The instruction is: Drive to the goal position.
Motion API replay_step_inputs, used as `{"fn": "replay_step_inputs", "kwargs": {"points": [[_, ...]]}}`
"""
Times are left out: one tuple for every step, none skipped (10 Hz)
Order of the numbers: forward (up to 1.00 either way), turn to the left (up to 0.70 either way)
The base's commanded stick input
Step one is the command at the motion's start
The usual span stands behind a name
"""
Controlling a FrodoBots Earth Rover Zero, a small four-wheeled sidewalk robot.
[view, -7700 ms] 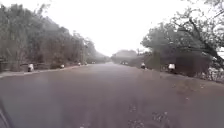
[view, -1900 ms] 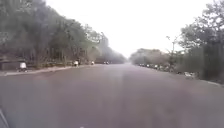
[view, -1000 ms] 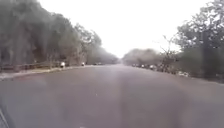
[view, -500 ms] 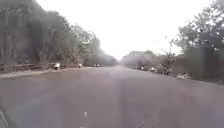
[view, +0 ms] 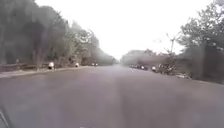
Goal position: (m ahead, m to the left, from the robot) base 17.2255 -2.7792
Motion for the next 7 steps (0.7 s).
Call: {"fn": "replay_step_inputs", "kwargs": {"points": [[1.00,0.00],[1.00,0.00],[1.00,0.00],[1.00,0.00],[1.00,0.00],[1.00,0.00],[1.00,0.00]]}}
